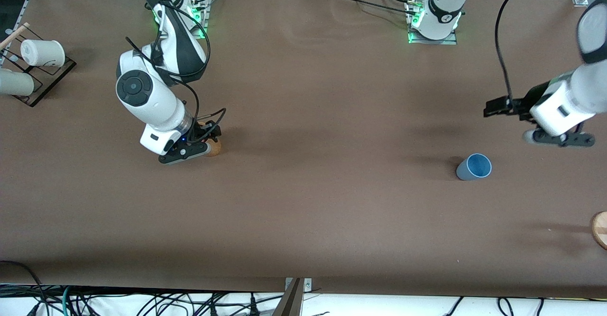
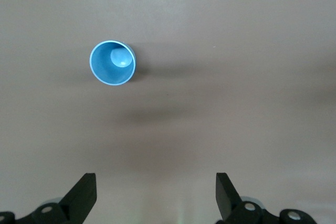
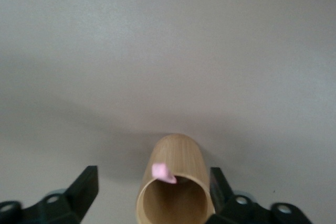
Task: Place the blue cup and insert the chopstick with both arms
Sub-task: 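Reach the right gripper to the chopstick while the left gripper reaches the cup, then grasp the pink chopstick with the right gripper while the left grasps the cup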
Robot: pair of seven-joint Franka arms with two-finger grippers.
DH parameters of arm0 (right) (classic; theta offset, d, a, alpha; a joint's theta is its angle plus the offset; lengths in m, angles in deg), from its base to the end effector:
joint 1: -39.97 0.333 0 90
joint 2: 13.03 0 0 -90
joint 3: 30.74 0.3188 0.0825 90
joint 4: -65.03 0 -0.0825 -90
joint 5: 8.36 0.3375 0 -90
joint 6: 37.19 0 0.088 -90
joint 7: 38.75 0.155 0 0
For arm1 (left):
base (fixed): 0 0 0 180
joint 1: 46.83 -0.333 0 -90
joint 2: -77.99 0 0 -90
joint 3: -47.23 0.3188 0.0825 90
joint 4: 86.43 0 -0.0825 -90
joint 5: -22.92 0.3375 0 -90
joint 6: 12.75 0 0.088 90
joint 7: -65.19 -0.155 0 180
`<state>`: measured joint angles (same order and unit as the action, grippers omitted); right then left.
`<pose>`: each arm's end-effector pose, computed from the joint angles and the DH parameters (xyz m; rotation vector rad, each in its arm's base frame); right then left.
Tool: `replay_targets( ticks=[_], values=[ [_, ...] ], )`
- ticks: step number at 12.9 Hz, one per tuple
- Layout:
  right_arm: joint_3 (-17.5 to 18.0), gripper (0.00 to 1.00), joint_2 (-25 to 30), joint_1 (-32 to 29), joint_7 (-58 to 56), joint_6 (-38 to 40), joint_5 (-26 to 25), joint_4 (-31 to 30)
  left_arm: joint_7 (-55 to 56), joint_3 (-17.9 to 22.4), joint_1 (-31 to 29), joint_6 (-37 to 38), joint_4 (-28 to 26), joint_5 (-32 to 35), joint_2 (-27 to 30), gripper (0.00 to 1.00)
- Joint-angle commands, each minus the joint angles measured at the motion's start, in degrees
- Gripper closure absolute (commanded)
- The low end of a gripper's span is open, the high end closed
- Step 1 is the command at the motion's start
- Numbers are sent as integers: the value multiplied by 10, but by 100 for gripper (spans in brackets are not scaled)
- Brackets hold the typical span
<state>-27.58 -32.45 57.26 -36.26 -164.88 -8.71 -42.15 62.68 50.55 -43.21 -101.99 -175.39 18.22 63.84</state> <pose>0.5581 0.2060 0.3182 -3.0860 -0.4883 -0.0258 0.5536 -0.0184 0.4547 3.0469 -0.0613 -0.3679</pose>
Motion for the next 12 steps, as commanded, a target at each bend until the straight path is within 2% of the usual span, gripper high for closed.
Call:
replay_targets(
  ticks=[1,3,5,7,12],
  values=[
    [1,16,-11,-1,3,-12,-12,6,-10,-2,-4,-59,-1,23,-59,0],
    [1,24,-13,-1,3,-13,-16,6,-12,-2,-5,-87,-3,23,-94,0],
    [1,39,-18,-2,3,-12,-16,4,-12,-2,-13,-121,-9,30,-120,0],
    [0,54,-17,-2,1,-12,-16,4,-13,-2,-15,-187,-51,32,-122,0],
    [-1,81,-17,-4,1,-11,-16,1,-12,-2,-16,-319,-145,31,-120,0]
  ],
)
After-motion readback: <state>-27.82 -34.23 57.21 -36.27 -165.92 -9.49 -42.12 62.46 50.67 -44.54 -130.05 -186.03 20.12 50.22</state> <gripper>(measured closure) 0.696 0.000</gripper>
